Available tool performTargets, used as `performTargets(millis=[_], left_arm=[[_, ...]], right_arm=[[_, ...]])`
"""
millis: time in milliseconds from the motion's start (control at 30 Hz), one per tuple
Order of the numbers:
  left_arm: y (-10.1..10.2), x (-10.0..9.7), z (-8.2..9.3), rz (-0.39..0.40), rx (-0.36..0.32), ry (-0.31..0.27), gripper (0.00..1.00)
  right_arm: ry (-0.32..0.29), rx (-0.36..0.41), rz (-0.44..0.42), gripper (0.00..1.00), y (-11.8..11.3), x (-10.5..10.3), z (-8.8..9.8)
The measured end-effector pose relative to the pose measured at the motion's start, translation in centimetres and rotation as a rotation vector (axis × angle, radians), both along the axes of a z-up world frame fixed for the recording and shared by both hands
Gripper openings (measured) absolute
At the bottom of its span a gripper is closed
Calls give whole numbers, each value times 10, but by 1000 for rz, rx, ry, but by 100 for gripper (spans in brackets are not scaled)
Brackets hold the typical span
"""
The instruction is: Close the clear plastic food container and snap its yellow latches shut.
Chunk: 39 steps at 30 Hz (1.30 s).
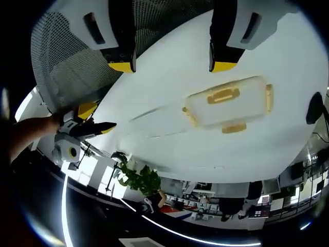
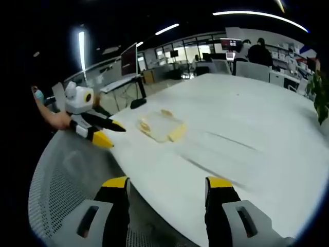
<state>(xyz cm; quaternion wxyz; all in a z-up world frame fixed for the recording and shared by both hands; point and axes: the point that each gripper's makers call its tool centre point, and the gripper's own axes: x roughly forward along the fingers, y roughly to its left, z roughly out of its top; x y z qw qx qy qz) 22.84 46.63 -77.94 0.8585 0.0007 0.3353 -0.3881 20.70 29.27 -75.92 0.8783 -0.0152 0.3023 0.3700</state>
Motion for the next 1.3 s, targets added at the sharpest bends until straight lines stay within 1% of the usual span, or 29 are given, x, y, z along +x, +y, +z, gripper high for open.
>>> performTargets(millis=[533, 800, 1000, 1067, 1133, 1167, 1200, 1300], left_arm=[[-2, -1, 0, -10, -5, 6, 55], [-2, -1, -1, -7, -8, 11, 56], [0, 1, -2, 8, 1, 15, 55], [-1, 0, -2, 8, 3, 12, 55], [-1, 0, -2, 3, 8, 10, 55], [-1, 0, -2, 3, -1, 12, 56], [-5, 0, 3, 12, -57, 24, 57], [-1, 2, 1, 17, -32, 16, 58]], right_arm=[[3, -2, 4, 58, 1, -1, 0], [5, -5, 3, 58, 1, -1, -1], [8, 15, 6, 58, 3, -1, 1], [19, 27, 10, 58, 3, -3, 1], [7, 27, 17, 57, 6, -4, 4], [6, 29, 23, 56, 6, -4, 3], [6, 26, 25, 55, 6, -4, 3], [1, 25, 30, 55, 6, -3, 5]])
